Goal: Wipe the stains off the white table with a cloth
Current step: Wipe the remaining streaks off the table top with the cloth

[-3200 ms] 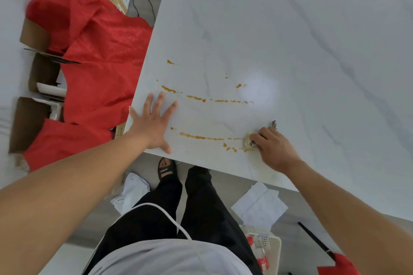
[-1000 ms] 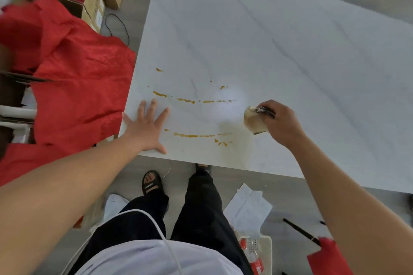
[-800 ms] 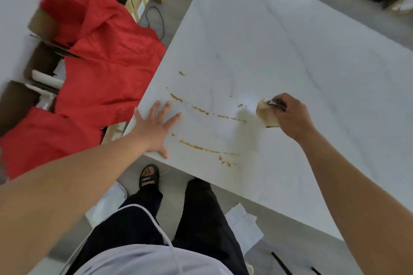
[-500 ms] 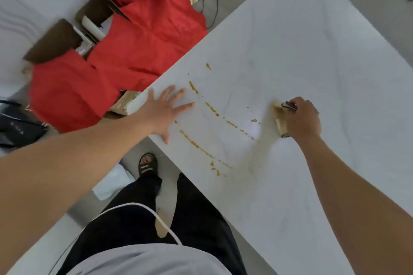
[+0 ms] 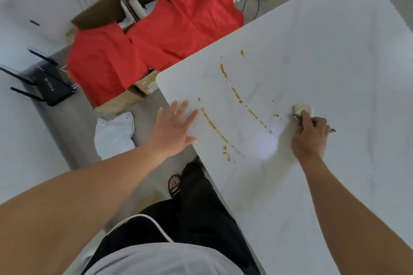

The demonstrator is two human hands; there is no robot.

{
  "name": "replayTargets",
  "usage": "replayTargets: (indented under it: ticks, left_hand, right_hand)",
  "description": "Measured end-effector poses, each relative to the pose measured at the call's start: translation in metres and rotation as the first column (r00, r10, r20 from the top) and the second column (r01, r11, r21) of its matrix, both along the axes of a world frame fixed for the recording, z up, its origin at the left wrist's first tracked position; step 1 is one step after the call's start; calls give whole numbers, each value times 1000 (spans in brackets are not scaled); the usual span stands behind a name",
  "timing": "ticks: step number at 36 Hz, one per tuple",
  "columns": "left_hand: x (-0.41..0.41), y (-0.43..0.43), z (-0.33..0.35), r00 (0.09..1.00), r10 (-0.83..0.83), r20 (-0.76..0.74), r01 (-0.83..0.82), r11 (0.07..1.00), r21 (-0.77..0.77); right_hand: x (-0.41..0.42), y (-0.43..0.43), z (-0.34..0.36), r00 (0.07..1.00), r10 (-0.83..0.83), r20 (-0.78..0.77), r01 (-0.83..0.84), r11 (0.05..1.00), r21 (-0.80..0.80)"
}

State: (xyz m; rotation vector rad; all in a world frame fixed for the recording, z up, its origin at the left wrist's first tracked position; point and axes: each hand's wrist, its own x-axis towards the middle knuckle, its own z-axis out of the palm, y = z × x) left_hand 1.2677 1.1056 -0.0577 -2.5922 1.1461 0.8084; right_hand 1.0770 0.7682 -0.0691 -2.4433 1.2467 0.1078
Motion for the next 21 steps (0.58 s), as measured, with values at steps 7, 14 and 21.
replayTargets:
  ticks: [7, 14, 21]
  left_hand:
    - [-19, 9, -8, 999, -33, -13, 33, 999, -16]
    - [-13, 9, -13, 997, -77, -14, 77, 997, -4]
    - [-12, 10, -18, 992, -124, 16, 125, 992, -9]
  right_hand:
    - [-1, -1, -8, 997, -4, 78, 2, 1000, 15]
    - [-6, -7, -14, 995, 8, 96, -12, 999, 43]
    - [-2, -3, -22, 980, -79, 180, 68, 995, 68]
